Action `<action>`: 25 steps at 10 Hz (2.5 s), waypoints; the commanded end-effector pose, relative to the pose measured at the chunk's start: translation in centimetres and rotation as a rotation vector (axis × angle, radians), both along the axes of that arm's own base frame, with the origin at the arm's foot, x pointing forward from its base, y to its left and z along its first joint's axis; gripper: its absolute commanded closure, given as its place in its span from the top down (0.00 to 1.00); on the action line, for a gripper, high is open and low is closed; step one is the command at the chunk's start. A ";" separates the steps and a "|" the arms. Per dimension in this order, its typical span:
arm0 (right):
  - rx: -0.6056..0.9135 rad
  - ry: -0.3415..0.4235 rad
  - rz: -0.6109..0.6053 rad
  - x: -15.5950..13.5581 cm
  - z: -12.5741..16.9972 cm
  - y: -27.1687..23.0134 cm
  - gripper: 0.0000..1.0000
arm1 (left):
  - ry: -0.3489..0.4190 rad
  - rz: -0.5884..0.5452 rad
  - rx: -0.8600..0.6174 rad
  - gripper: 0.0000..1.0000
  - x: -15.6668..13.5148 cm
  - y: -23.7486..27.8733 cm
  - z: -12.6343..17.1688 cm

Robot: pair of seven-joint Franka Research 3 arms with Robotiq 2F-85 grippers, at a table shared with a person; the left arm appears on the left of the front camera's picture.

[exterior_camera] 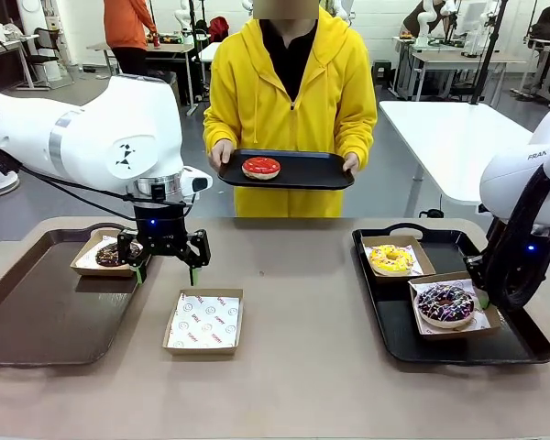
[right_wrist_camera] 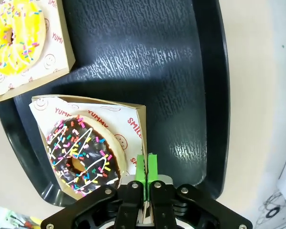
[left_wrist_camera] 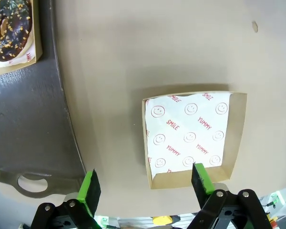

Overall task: Individually package the donuts and arrange them on the tray.
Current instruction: Place the picked Paper togo box on the Handle tray while simultaneously picking up another Paper togo box from the table with the other hand.

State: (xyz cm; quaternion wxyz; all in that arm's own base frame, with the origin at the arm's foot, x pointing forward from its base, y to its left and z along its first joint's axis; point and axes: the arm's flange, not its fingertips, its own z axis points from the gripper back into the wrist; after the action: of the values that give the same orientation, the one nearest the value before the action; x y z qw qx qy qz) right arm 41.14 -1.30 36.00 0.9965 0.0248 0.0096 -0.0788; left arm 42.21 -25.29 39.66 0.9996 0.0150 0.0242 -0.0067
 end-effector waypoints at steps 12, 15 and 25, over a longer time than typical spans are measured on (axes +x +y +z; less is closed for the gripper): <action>0.054 -0.016 0.092 1.3 -0.9 -0.1 0.01 | -0.126 0.070 -0.035 1.00 -1.9 0.2 -5.7; 0.054 -0.009 0.093 1.4 -1.2 0.0 0.01 | -0.102 0.061 -0.043 1.00 -1.7 0.0 -6.5; 0.073 0.010 0.092 1.6 -1.6 -0.1 1.00 | -0.060 0.034 -0.099 0.00 -1.5 -0.1 -7.3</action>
State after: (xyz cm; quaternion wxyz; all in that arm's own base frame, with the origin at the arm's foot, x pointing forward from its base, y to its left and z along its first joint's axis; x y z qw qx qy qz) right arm 42.16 -1.37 34.39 0.9983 0.0404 0.0184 -0.0375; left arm 40.60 -25.39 32.34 0.9996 -0.0238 -0.0065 0.0139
